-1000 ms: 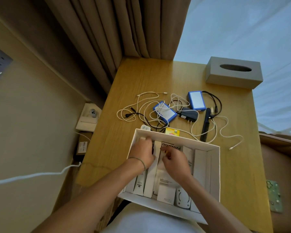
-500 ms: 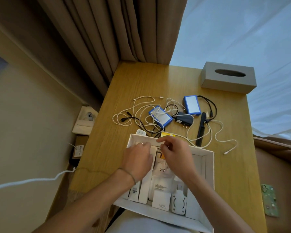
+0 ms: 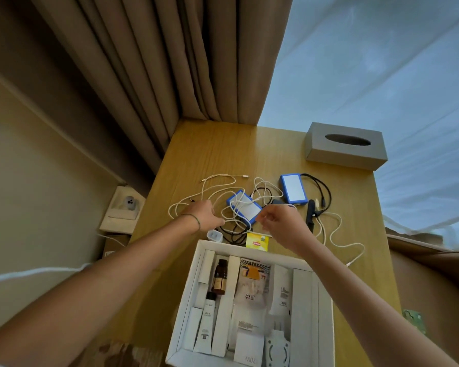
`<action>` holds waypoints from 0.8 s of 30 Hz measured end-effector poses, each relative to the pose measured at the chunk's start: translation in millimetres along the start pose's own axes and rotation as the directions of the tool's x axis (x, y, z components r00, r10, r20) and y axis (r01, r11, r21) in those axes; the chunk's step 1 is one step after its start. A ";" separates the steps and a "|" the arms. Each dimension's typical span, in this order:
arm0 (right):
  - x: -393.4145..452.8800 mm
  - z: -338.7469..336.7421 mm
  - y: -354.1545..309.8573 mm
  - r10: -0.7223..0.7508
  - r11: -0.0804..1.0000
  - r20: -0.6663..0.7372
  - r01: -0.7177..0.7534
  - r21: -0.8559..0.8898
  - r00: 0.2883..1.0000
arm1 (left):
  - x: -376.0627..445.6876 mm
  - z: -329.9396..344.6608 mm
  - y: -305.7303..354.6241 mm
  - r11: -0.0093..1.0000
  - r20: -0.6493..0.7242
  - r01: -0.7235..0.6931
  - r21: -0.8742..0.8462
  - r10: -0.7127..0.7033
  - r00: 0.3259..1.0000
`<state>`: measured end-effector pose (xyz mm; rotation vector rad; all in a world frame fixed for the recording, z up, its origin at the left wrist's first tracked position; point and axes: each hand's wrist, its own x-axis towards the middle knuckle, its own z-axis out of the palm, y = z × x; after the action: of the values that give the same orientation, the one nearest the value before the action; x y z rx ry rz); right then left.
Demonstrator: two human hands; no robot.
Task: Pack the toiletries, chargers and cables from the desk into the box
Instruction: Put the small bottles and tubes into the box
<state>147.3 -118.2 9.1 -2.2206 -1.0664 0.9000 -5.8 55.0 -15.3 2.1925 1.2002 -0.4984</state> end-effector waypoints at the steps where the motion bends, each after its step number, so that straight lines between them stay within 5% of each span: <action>1: 5.2 -0.1 3.8 -0.021 0.998 0.048 0.024 -0.054 0.999 | 7.1 2.6 -1.1 1.000 0.048 0.023 0.017 -0.024 0.999; 7: 40.0 13.0 25.1 0.017 0.927 0.409 0.138 -0.348 0.913 | 28.8 14.3 -3.7 0.992 0.255 0.111 0.060 -0.122 0.959; 14: 64.1 41.5 25.9 0.118 0.847 0.626 0.250 -0.469 0.771 | 36.4 30.8 -15.2 0.991 0.276 0.103 -0.086 -0.076 0.958; 18: 68.9 51.1 23.0 0.138 0.798 0.694 0.336 -0.501 0.707 | 35.4 31.0 -22.1 0.980 0.323 0.127 -0.155 -0.071 0.944; 24: 67.0 52.8 21.5 0.133 0.770 0.672 0.351 -0.533 0.728 | 28.0 30.9 -32.4 0.893 0.261 0.201 -0.403 -0.098 0.960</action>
<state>149.8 -67.3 -62.6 -2.3025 -2.1108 1.5504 -20.1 66.4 -64.9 1.6297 1.2213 -0.4883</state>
